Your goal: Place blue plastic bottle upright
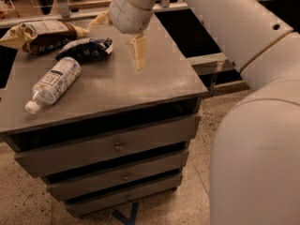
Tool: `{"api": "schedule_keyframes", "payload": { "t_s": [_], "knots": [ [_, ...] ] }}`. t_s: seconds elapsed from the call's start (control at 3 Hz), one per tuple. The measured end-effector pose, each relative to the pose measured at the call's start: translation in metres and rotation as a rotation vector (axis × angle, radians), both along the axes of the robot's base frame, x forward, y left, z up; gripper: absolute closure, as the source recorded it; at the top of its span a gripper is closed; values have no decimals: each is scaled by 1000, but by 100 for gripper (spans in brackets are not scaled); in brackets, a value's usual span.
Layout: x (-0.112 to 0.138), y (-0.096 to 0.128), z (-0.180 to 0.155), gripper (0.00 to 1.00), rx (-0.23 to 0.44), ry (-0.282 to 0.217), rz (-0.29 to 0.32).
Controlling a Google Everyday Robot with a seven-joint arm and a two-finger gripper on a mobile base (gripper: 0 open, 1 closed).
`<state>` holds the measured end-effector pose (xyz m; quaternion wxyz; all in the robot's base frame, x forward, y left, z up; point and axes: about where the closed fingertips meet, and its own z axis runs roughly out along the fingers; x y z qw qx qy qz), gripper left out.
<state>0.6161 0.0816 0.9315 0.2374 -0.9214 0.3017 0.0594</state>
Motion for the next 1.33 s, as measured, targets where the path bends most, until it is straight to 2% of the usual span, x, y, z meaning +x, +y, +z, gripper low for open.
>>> {"api": "schedule_keyframes", "payload": {
  "t_s": [0.67, 1.0, 1.33],
  "knots": [
    [11, 22, -2, 0, -53, -76, 92],
    [7, 63, 2, 0, -83, -126, 173],
    [8, 66, 0, 0, -82, -128, 178]
  ]
}}
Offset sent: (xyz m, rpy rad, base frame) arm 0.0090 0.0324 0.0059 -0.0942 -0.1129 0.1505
